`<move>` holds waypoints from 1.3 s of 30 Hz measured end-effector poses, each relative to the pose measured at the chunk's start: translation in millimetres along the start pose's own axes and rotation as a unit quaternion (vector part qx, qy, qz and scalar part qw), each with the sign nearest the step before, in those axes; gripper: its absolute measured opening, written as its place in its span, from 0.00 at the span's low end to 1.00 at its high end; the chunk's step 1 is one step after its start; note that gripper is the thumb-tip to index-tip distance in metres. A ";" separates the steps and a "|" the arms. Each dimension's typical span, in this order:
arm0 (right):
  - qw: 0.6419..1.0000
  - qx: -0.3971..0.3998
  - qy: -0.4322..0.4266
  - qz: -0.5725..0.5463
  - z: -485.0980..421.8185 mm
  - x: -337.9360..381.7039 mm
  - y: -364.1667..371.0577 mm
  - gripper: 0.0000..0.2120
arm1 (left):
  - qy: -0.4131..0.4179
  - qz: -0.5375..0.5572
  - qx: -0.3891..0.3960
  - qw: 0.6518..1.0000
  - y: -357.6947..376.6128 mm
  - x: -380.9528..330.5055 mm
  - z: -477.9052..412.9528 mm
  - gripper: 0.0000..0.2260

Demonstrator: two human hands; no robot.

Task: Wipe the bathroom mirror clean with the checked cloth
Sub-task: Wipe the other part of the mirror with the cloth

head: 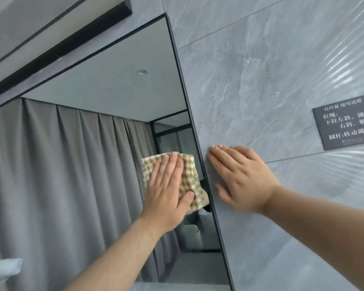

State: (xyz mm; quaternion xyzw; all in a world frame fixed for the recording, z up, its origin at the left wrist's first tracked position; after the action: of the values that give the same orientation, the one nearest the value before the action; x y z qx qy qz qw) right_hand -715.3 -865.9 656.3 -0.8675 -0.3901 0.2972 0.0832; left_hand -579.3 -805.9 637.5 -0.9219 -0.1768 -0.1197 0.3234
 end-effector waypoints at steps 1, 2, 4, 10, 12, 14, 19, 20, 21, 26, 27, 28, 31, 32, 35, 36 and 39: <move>1.000 -0.002 0.004 0.004 -11.5 -3.2 -9.3 0.24 | 0.011 0.026 0.008 1.000 0.3 -0.6 5.5 0.31; 1.000 -0.002 0.011 0.012 -24.8 -9.3 -17.7 0.21 | 0.020 0.056 0.009 0.998 -2.7 1.1 8.1 0.29; 0.999 -0.014 0.029 0.027 -49.1 -27.8 -32.2 0.23 | 0.034 0.085 -0.015 0.996 -13.1 6.3 6.8 0.24; 0.997 -0.026 0.058 0.049 -57.2 -42.2 -24.2 0.31 | 0.009 -0.043 -0.025 0.999 -6.1 18.0 -18.2 0.35; 0.997 -0.034 0.055 0.041 -57.0 -44.9 -24.3 0.30 | -0.017 -0.041 -0.048 0.998 -11.7 19.2 -33.3 0.35; 0.997 -0.046 0.047 0.044 -57.5 -43.7 -25.1 0.30 | -0.035 -0.044 -0.067 0.996 -25.2 24.2 -54.0 0.34; 0.997 -0.056 0.043 0.040 -56.2 -43.3 -24.4 0.31 | -0.083 -0.019 -0.093 0.992 -84.7 52.2 -126.4 0.34; 0.997 -0.056 0.043 0.039 -56.5 -43.3 -24.2 0.31 | -0.100 -0.012 -0.092 0.991 -96.5 58.1 -142.1 0.33; 0.997 -0.054 0.043 0.039 -56.6 -43.7 -23.1 0.30 | -0.113 -0.009 -0.090 0.989 -107.0 63.9 -158.4 0.32; 0.996 -0.065 0.035 0.047 -56.6 -43.2 -21.4 0.31 | -0.179 0.012 -0.084 0.980 -162.2 103.4 -235.5 0.30; 0.996 -0.064 0.036 0.048 -56.2 -44.6 -21.0 0.31 | -0.185 0.013 -0.082 0.979 -168.6 111.3 -244.6 0.30; 0.996 -0.063 0.035 0.050 -56.3 -44.2 -21.0 0.31 | -0.185 0.006 -0.084 0.979 -173.7 117.7 -249.5 0.30; 0.996 -0.065 0.031 0.058 -56.1 -41.6 -21.5 0.32 | -0.153 -0.016 -0.103 0.983 -178.1 121.1 -248.7 0.30; 0.996 -0.063 0.031 0.059 -55.6 -42.5 -21.3 0.32 | -0.143 -0.013 -0.098 0.985 -175.3 120.3 -246.0 0.30; 0.996 -0.065 0.027 0.058 -55.6 -42.2 -22.7 0.32 | -0.118 -0.023 -0.079 0.990 -159.4 115.8 -219.0 0.30; 0.996 -0.064 0.025 0.055 -56.1 -40.7 -22.9 0.32 | -0.110 -0.029 -0.076 0.991 -152.1 115.7 -203.6 0.30; 0.996 -0.067 0.031 0.050 -55.4 -42.3 -22.6 0.32 | -0.088 -0.038 -0.071 0.993 -118.4 111.6 -155.9 0.32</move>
State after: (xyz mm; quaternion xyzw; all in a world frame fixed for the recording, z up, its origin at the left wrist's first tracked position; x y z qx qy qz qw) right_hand -719.2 -876.4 728.7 -0.8982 -0.3627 0.2475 0.0225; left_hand -542.2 -791.4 859.2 -0.9419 -0.2306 -0.0628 0.2359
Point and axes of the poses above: each hand's wrist, its own z-axis away from the middle knuckle, its own y-axis out of the palm, x = y × z, the point moved 10 cm from there along -z, towards the middle knuckle, and after that the axes turned 8 degrees about x, right-handed, at the moved point
